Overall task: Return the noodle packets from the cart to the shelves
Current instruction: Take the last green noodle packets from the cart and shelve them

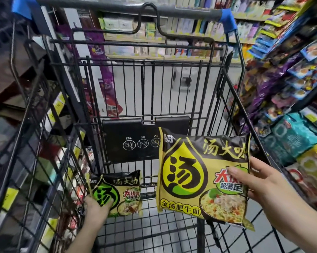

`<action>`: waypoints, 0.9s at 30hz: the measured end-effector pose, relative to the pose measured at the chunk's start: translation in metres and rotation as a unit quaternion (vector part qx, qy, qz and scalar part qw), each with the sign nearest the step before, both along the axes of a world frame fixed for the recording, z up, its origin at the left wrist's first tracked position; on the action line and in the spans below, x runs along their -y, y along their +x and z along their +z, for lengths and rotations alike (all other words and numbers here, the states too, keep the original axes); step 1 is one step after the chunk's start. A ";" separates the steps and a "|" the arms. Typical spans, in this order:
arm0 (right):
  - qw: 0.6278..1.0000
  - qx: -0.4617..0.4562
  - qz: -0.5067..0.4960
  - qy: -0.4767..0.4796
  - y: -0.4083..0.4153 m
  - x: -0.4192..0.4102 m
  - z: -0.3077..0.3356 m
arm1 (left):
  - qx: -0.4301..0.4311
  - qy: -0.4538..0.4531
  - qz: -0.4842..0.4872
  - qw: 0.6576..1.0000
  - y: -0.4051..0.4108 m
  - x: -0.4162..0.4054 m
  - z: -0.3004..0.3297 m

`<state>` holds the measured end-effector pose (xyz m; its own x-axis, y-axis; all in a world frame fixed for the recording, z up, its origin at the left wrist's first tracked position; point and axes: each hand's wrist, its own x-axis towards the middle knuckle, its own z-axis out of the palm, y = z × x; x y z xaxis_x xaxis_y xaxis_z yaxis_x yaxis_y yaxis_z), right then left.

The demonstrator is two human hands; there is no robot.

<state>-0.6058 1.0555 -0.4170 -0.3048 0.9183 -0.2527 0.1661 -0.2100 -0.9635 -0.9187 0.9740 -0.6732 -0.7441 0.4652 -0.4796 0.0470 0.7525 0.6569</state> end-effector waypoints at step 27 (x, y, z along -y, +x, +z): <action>0.997 -0.018 -0.064 -0.036 0.011 0.007 0.041 | -0.010 0.055 -0.156 0.986 0.027 0.015 0.117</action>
<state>-0.5945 1.0489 -0.3765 -0.1970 0.9301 -0.3100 0.0991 -0.2957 -0.9501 -0.8916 0.9591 -0.5566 -0.5659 0.7207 -0.4005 0.2784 0.6243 0.7299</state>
